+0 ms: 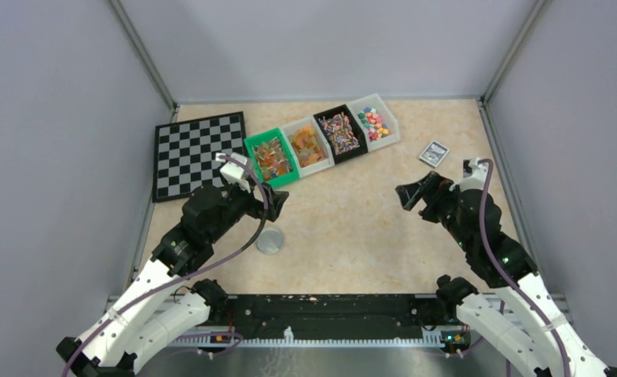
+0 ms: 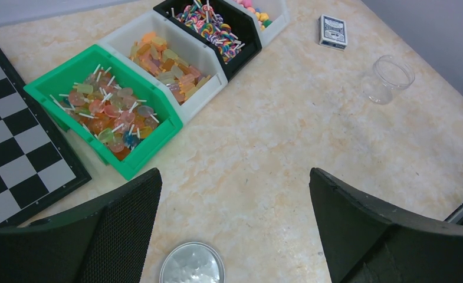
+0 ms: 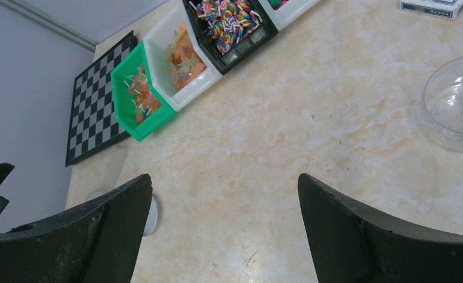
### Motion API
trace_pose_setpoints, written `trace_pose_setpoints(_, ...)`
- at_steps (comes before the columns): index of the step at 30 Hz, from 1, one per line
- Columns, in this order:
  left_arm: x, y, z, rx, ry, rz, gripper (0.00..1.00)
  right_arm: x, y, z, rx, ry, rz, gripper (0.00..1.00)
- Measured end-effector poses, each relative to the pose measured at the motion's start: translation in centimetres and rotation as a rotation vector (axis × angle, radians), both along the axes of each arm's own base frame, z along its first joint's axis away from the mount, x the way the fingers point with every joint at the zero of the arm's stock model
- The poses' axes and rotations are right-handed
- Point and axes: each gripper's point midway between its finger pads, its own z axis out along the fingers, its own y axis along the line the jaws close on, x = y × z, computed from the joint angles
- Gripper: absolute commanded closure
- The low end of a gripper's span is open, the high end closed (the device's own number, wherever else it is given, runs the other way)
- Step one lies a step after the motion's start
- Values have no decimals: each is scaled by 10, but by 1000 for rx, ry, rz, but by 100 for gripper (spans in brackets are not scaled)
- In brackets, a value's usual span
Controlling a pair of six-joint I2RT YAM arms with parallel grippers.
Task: Pack the candies
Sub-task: Move the packing bottle to the center of the board.
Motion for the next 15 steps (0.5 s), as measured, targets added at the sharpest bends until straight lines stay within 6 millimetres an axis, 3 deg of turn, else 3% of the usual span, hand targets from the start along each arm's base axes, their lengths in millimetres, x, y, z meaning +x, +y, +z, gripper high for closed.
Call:
trace_pose_setpoints(7, 1, 1, 0, 2, 0, 6, 1, 3, -8, 3, 12, -21, -54, 15)
trace_pose_setpoints(12, 2, 3, -1, 4, 0, 18, 1, 9, -9, -13, -5, -12, -72, 33)
trace_pose_setpoints(15, 2, 3, -1, 5, 0, 22, 1, 15, -17, -26, -52, 13, -122, 32)
